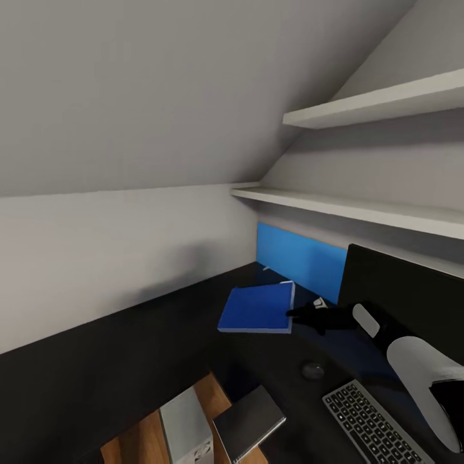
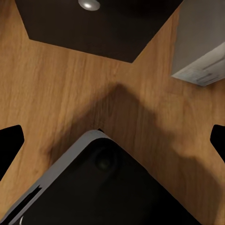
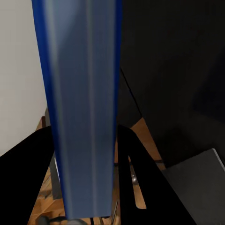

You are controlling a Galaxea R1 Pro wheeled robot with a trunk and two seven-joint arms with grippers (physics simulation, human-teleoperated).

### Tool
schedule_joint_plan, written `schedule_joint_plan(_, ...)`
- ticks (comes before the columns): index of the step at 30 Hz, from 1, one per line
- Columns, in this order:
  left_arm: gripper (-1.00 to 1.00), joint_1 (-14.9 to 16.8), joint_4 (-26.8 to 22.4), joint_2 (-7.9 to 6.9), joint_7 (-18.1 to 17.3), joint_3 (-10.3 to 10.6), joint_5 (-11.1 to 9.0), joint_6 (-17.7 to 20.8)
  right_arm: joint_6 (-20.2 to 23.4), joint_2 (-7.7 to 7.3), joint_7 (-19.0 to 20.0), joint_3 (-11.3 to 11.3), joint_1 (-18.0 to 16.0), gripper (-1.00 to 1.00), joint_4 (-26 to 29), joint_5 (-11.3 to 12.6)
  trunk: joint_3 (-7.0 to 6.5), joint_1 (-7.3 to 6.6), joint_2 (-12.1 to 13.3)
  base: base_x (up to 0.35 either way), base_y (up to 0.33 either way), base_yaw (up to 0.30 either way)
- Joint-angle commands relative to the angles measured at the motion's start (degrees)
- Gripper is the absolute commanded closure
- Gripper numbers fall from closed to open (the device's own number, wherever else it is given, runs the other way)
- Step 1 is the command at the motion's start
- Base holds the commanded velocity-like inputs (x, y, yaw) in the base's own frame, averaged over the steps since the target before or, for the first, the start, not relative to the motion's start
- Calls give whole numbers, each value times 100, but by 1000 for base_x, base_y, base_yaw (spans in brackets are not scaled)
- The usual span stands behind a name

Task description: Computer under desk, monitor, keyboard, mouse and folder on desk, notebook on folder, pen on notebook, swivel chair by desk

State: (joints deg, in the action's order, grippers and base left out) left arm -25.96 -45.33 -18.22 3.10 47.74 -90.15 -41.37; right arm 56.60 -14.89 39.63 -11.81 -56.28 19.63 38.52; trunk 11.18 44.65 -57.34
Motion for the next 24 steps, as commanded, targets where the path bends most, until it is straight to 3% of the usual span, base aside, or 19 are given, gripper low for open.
schedule_joint_plan(1,-100,4,-15,-6,32,26,-9,-29,2,-4,50,-23,-5,100,-2,-20,25,24,-47,0,0,0)
schedule_joint_plan(15,-100,4,-20,-8,24,33,6,-29,-136,33,-1,-3,-1,100,-237,-1,277,331,-609,0,0,0)
schedule_joint_plan(20,-100,4,-25,-6,24,33,10,-29,-466,222,-22,20,10,100,-437,5,367,441,-809,0,0,-56)
schedule_joint_plan(24,-100,4,-24,-6,24,33,12,-29,-534,289,-27,31,23,100,-506,6,438,529,-970,0,0,-96)
